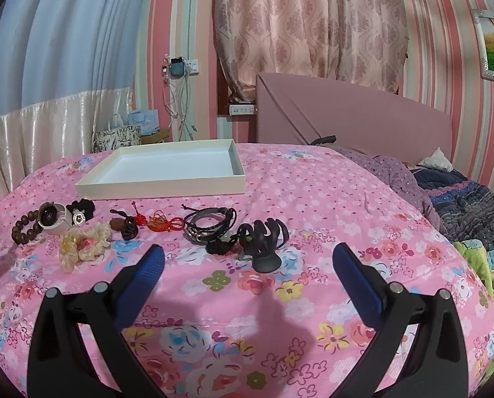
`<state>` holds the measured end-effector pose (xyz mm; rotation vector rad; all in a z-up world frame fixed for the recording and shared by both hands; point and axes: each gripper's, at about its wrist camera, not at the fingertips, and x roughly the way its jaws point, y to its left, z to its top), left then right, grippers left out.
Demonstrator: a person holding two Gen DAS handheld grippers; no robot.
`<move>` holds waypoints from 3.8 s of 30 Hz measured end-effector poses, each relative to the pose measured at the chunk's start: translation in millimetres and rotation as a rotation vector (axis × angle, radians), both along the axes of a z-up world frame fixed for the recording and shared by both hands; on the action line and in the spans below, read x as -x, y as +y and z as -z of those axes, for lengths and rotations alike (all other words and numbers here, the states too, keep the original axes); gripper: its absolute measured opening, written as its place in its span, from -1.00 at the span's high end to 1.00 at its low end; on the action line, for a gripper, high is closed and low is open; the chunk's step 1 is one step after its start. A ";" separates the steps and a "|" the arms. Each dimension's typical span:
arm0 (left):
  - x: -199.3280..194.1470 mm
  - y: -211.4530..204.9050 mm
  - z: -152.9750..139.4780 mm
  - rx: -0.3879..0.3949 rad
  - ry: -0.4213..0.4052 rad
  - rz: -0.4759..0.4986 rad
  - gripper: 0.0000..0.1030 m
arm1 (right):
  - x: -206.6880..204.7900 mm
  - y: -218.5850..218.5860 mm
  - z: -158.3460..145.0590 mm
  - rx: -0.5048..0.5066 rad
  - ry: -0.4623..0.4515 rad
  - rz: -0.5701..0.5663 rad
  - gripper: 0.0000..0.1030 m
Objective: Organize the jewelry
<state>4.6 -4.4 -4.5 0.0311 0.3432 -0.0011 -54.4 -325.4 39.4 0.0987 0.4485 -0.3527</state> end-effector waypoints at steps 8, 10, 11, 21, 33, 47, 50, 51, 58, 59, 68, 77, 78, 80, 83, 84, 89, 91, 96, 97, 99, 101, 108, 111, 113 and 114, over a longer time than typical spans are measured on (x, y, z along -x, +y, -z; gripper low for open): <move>1.6 0.5 -1.5 0.005 0.006 0.000 -0.94 | 1.5 -0.4 -0.2 -0.002 -0.012 0.004 -0.96; 0.3 1.7 -1.8 0.009 0.011 0.001 -0.94 | 1.6 -0.2 -0.2 -0.001 -0.013 0.005 -0.96; 0.5 1.5 -1.8 0.008 0.010 0.000 -0.94 | 1.4 -0.4 -0.1 -0.002 -0.012 0.004 -0.96; 1.0 2.0 -1.8 0.006 0.012 0.001 -0.94 | 1.6 0.1 0.1 -0.002 -0.012 0.004 -0.96; 1.2 2.7 -0.9 0.011 0.010 -0.002 -0.94 | 1.4 0.2 0.7 -0.001 -0.009 0.004 -0.96; 0.7 3.6 -1.5 0.020 0.006 -0.002 -0.94 | 1.3 0.1 0.1 -0.002 -0.008 0.004 -0.96; -0.1 3.8 -1.4 0.023 0.002 -0.002 -0.94 | 1.2 0.2 0.0 -0.002 -0.009 0.005 -0.96; 0.4 4.1 -1.4 0.024 0.002 -0.002 -0.94 | 1.3 0.1 0.0 -0.002 -0.008 0.004 -0.96; 0.4 4.2 -1.8 0.026 -0.001 -0.002 -0.94 | 1.3 0.1 -0.1 -0.002 -0.008 0.005 -0.96; 0.5 4.3 -1.8 0.026 -0.001 -0.002 -0.94 | 1.3 0.2 -0.1 -0.002 -0.008 0.005 -0.96; 0.3 4.5 -1.7 0.029 -0.004 -0.002 -0.94 | 1.3 0.2 -0.3 -0.002 -0.008 0.005 -0.96; -0.4 4.2 -1.5 0.033 -0.005 -0.002 -0.94 | 1.0 0.3 -0.5 -0.001 -0.007 0.005 -0.96; 0.1 4.2 -1.5 0.033 -0.005 -0.001 -0.94 | 1.0 0.3 -0.5 -0.002 -0.008 0.005 -0.96; 0.0 4.6 -1.5 0.033 -0.005 -0.002 -0.94 | 1.0 0.1 -0.4 -0.003 -0.007 0.005 -0.96; -0.1 4.5 -1.5 0.035 -0.006 -0.002 -0.94 | 0.9 0.4 -0.4 -0.002 -0.007 0.005 -0.96; -0.3 4.3 -1.6 0.034 -0.005 -0.002 -0.94 | 0.7 0.4 -0.4 -0.002 -0.007 0.005 -0.96; 0.0 4.6 -1.5 0.037 -0.008 -0.002 -0.94 | 0.8 0.4 -0.6 -0.002 -0.008 0.005 -0.96; -0.6 4.4 -1.7 0.036 -0.007 -0.001 -0.94 | 0.9 0.0 -0.6 -0.002 -0.008 0.005 -0.96; -1.3 3.9 -0.6 0.028 0.001 -0.002 -0.94 | 1.2 0.3 -0.4 -0.002 -0.007 0.005 -0.96; -1.3 4.1 -0.8 0.033 -0.001 -0.002 -0.94 | 1.2 0.2 -0.4 -0.002 -0.006 0.005 -0.96; -0.7 4.3 -0.8 0.033 -0.002 -0.002 -0.94 | 1.2 0.2 -0.4 -0.002 -0.006 0.005 -0.96; -1.4 4.2 -0.8 0.033 -0.001 -0.002 -0.94 | 1.1 0.2 -0.4 -0.003 -0.005 0.005 -0.96; -1.5 4.1 -0.6 0.034 -0.001 -0.002 -0.94 | 1.2 0.2 -0.4 -0.002 -0.007 0.005 -0.96; -1.2 4.4 -0.5 0.033 0.000 -0.002 -0.94 | 1.1 0.2 -0.5 -0.003 -0.006 0.005 -0.96; -1.2 4.4 -0.5 0.034 0.000 -0.002 -0.94 | 1.4 0.3 -0.5 -0.002 -0.006 0.005 -0.96; -1.6 4.1 -0.7 0.033 0.001 -0.002 -0.94 | 1.1 0.2 -0.5 -0.002 -0.006 0.005 -0.96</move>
